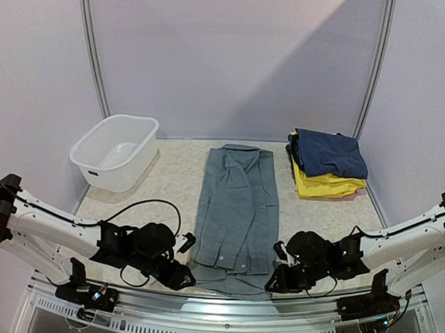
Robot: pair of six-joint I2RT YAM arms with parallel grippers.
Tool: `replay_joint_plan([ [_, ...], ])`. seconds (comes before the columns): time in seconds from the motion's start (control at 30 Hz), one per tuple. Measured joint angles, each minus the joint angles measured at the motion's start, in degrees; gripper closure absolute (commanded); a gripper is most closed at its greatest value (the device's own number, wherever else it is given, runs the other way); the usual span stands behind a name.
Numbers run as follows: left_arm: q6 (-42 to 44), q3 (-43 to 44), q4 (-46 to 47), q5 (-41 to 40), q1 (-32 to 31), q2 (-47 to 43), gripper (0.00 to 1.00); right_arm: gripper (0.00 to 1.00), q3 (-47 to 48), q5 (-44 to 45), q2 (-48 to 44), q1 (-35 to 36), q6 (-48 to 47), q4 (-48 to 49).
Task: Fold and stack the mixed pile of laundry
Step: Pick up the rectangle-folded shirt from the center of the board.
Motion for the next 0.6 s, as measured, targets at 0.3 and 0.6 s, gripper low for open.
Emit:
replay_joint_plan([
  [0.3,-1.73,0.57,4.04,-0.90,-0.24,4.13,1.00,1.00,-0.15,0.28,1.20,0.07,-0.04,0.85],
  [0.6,-0.96,3.80,-0.68,-2.08,-0.26,2.34,1.00,1.00,2.10,2.89,0.28,0.11,-0.98,-4.28],
])
